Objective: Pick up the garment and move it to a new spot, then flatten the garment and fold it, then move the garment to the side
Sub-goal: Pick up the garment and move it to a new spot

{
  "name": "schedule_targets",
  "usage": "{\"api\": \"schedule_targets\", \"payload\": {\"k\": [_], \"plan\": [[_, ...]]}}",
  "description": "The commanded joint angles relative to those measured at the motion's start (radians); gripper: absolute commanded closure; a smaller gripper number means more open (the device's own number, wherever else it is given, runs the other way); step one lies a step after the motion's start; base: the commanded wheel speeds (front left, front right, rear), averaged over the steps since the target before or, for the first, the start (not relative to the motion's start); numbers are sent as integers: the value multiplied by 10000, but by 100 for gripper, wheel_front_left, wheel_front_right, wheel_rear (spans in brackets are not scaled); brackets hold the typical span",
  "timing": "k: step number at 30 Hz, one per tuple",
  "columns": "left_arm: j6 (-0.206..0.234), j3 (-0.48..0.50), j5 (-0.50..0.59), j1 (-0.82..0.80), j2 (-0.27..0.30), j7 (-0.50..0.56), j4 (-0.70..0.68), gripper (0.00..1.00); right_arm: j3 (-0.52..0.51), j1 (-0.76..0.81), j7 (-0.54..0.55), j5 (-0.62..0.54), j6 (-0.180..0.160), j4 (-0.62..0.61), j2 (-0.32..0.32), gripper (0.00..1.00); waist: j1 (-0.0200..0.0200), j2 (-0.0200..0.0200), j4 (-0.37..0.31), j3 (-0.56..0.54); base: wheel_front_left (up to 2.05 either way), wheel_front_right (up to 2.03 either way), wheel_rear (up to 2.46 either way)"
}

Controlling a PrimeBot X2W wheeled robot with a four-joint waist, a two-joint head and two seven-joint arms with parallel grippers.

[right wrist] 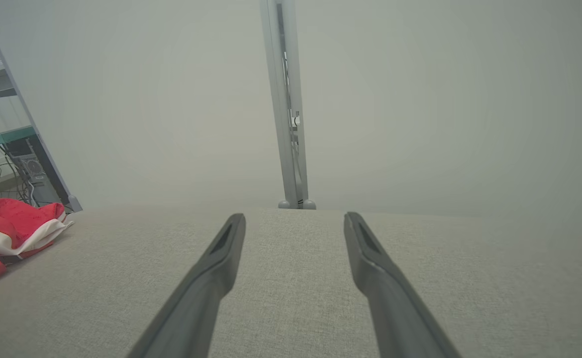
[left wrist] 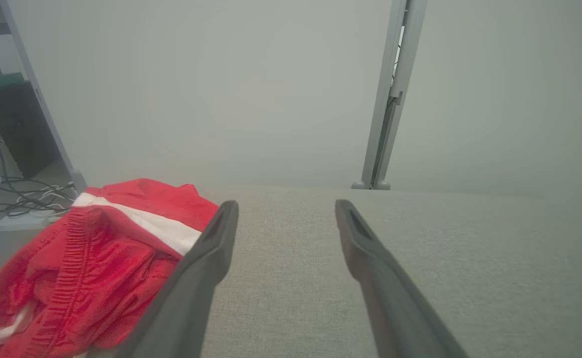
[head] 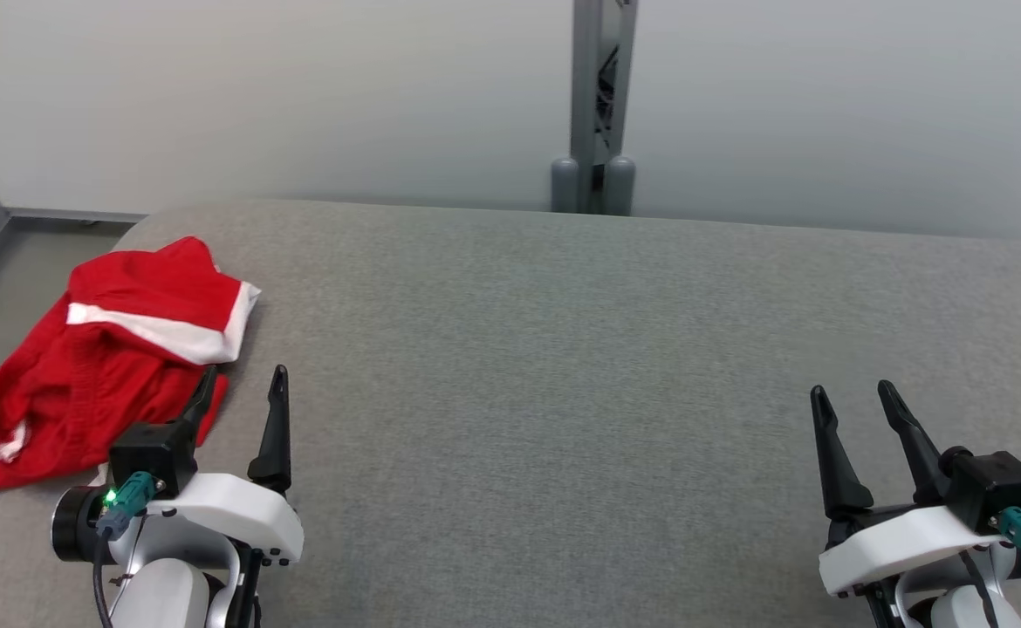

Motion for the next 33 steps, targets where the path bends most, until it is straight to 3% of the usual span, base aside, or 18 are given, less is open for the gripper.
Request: {"api": "schedule_targets", "payload": {"k": [1, 15, 22, 33], "plan": [[74, 84, -39, -160, 102, -45, 19, 0, 98, 16, 14, 31, 0, -33, -37, 0, 0, 0, 638, 61, 0, 0, 0], [348, 395, -362, 40, 285, -145, -48, 0, 670, -231, -58, 242, 0, -84, -45, 0, 0, 0, 3051, 213, 0, 0, 0], [387, 343, -388, 94, 355, -148, -172, 0, 839, -306, -61, 230, 0, -29, -48, 0, 0, 0, 3387, 323, 0, 0, 0], [444, 250, -461, 26, 406, -155, -199, 0, 916, -306, -55, 241, 0, 31, -45, 0, 0, 0, 3358, 301, 0, 0, 0]]}}
